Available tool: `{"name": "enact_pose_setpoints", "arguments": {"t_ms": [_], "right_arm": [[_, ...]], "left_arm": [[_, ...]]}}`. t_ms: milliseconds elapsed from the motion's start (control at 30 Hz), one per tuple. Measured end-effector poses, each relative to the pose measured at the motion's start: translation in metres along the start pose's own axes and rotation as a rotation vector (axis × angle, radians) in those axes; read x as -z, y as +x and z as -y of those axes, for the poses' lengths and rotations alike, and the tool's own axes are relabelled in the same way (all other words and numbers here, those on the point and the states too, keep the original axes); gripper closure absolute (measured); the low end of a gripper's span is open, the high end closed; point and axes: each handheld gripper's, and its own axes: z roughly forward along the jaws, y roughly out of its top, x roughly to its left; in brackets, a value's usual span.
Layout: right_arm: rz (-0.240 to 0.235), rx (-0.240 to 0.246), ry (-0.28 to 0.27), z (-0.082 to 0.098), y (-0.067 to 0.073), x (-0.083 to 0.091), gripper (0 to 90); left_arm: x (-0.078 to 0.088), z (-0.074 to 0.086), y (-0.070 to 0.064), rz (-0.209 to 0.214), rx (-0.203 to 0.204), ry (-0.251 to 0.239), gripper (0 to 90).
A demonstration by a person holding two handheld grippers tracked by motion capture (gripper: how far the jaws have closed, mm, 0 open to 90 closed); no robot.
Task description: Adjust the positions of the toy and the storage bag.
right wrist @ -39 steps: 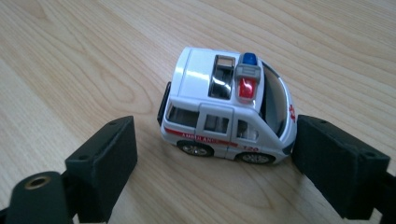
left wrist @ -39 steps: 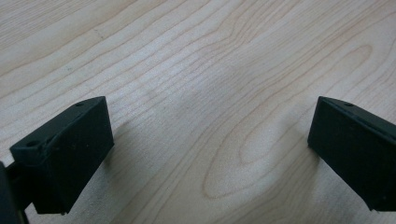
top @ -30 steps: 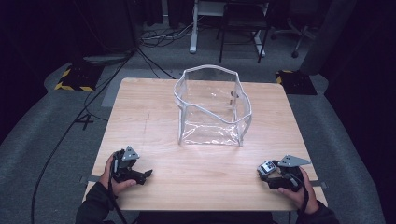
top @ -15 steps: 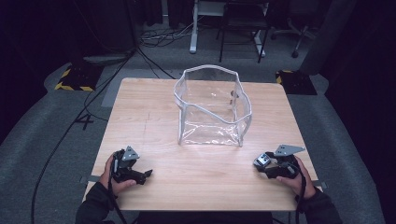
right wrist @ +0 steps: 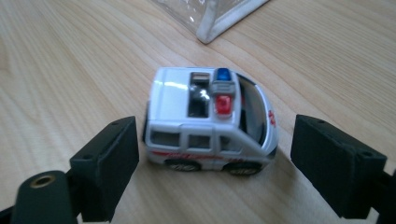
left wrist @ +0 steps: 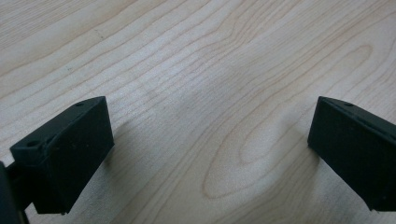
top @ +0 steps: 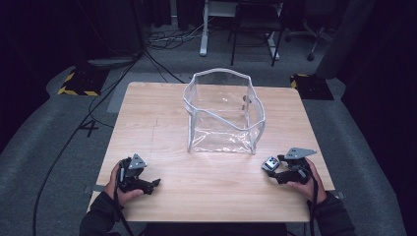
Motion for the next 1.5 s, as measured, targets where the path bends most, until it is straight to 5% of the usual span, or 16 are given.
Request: {"name": "enact_pose_setpoints", "arguments": {"t_ms": [367, 500, 800, 933, 1133, 1300, 1500], "right_arm": [[0.115, -0.087, -0.005, 0.016, 0.013, 0.017, 23.6], [0.107, -0.062, 0.006, 0.015, 0.020, 0.015, 31.2], [0.109, -0.098, 0.015, 0.007, 0.023, 0.007, 27.7], [0.118, -0.039, 0.021, 0.000, 0.024, 0.001, 26.3], [0.066, -0.016, 0.022, -0.002, 0.020, -0.001, 25.9], [-0.032, 0.042, 0.018, -0.007, 0.017, -0.005, 25.8], [-0.137, 0.145, 0.037, -0.018, 0.034, -0.017, 24.5]], "left_arm": [[0.000, 0.000, 0.000, 0.000, 0.000, 0.000, 0.3], [0.000, 0.000, 0.000, 0.000, 0.000, 0.000, 0.3], [0.000, 0.000, 0.000, 0.001, 0.001, 0.000, 0.3], [0.000, 0.000, 0.000, 0.001, 0.001, 0.000, 0.3], [0.000, 0.000, 0.000, 0.001, 0.002, 0.000, 0.3], [0.000, 0.000, 0.000, 0.005, 0.005, -0.001, 0.2], [0.000, 0.000, 0.000, 0.001, 0.001, 0.001, 0.2]]}}
